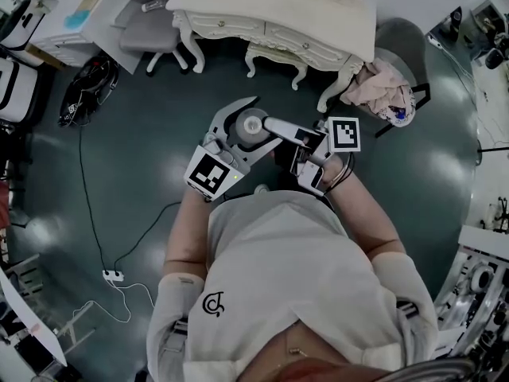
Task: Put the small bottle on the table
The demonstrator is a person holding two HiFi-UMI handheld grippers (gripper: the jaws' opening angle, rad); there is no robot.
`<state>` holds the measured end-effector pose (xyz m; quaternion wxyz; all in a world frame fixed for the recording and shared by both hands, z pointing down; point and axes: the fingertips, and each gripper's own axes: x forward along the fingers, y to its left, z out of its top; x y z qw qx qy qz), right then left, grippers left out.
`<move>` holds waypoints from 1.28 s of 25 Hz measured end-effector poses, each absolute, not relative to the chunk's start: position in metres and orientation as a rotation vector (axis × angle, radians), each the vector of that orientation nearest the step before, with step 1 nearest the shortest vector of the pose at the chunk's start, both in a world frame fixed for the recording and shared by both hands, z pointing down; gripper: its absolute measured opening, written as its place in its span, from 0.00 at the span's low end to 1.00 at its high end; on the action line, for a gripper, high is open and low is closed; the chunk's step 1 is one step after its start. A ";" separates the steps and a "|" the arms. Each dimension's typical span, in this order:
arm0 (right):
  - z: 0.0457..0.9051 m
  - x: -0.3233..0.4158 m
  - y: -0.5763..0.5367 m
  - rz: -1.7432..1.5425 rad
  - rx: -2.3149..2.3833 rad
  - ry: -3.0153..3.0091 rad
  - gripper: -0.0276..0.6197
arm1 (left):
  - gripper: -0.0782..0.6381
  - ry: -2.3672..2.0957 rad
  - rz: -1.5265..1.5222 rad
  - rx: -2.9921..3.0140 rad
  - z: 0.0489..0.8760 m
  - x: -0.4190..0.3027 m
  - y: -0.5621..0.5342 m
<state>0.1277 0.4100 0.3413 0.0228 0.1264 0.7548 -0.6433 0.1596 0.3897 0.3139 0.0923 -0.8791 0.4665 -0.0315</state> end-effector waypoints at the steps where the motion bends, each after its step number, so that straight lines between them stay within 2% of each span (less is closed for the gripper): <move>1: 0.342 0.127 0.412 -1.996 0.396 2.335 0.59 | 0.59 1.390 -0.095 -2.611 0.314 0.159 0.391; 8: 0.352 0.122 0.407 -2.039 0.404 2.299 0.59 | 0.59 1.410 -0.115 -2.630 0.326 0.154 0.386; 15: 0.358 0.110 0.357 -2.045 0.434 2.307 0.59 | 0.59 1.430 -0.137 -2.607 0.331 0.141 0.335; 32: 0.363 0.050 0.076 -2.083 0.494 2.274 0.59 | 0.59 1.496 -0.193 -2.600 0.337 0.080 0.052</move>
